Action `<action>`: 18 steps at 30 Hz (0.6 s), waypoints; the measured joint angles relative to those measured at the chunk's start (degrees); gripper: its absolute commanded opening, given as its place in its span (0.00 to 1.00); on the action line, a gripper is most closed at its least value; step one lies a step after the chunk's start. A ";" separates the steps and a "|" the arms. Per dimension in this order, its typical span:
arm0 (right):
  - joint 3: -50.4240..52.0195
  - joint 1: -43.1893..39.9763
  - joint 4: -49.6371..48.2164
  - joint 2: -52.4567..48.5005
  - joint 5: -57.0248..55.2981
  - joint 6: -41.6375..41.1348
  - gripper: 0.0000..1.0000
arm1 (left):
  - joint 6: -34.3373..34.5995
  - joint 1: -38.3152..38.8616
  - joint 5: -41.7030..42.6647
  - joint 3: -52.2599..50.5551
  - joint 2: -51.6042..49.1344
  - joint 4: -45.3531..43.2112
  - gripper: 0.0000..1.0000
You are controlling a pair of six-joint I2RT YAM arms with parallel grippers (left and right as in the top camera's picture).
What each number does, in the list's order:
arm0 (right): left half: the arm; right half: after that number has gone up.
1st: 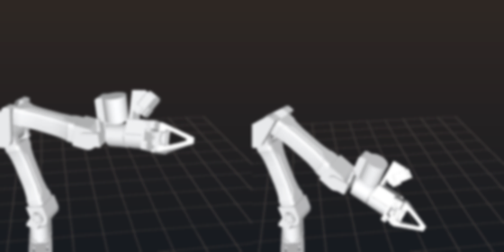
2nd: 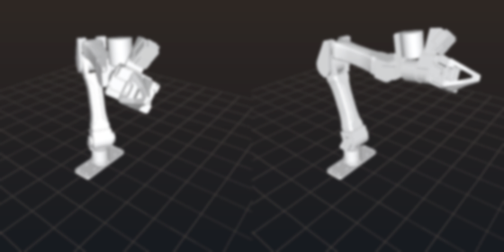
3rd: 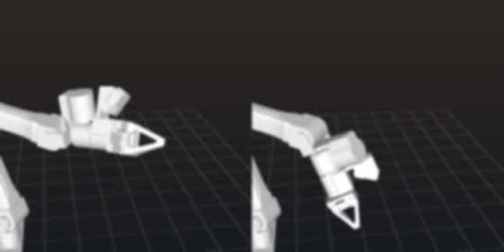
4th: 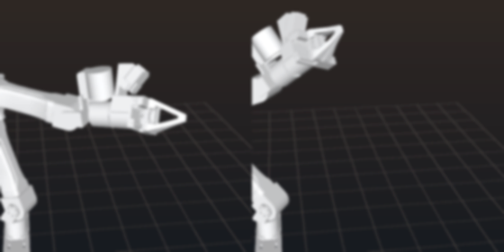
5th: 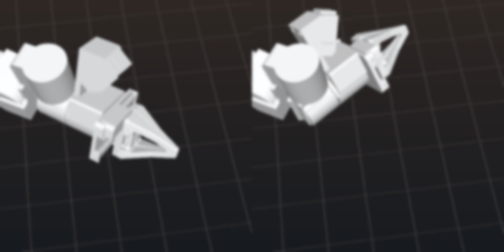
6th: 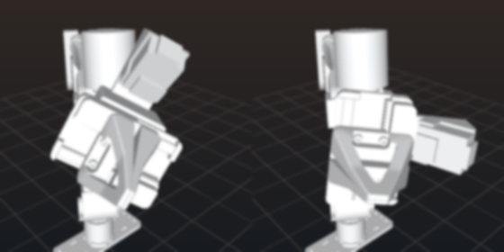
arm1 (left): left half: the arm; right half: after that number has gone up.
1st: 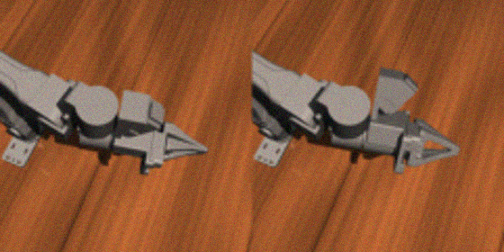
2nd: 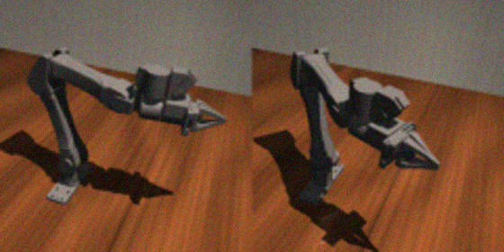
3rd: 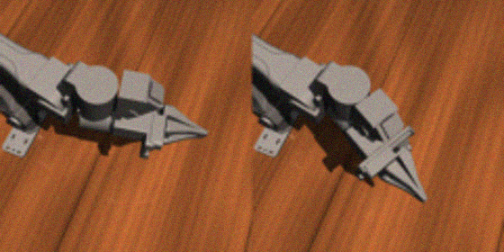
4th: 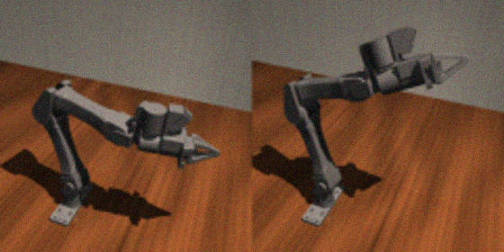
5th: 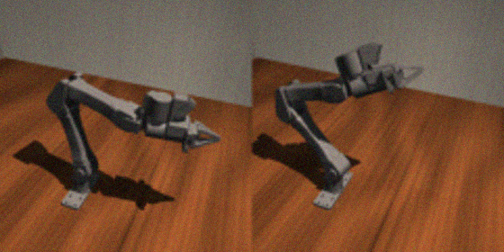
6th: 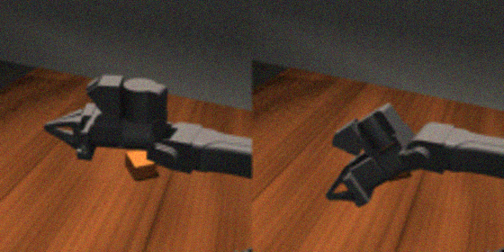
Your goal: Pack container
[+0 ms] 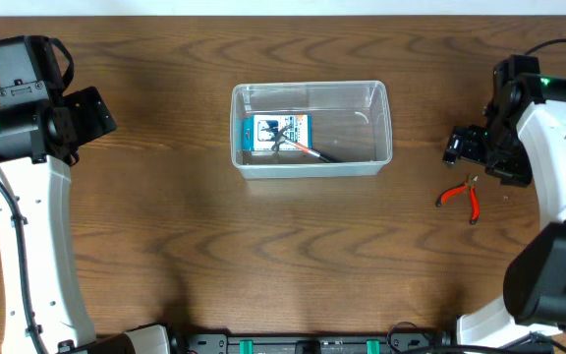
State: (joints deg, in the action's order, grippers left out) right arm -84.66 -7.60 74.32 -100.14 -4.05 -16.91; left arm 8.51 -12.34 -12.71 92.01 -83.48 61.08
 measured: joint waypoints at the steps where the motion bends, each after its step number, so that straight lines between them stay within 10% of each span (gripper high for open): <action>1: 1.09 0.11 -0.85 1.25 -0.11 -0.85 0.99 | 0.00 0.00 0.00 0.00 0.00 -0.02 0.98; 18: 29.40 3.17 -33.29 11.15 11.37 -7.02 0.99 | 0.00 0.00 -0.15 0.00 0.00 0.00 0.98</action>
State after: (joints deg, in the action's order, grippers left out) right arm -55.27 -4.43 41.04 -88.99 7.31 -23.92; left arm 8.51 -12.34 -12.86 92.01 -83.48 61.08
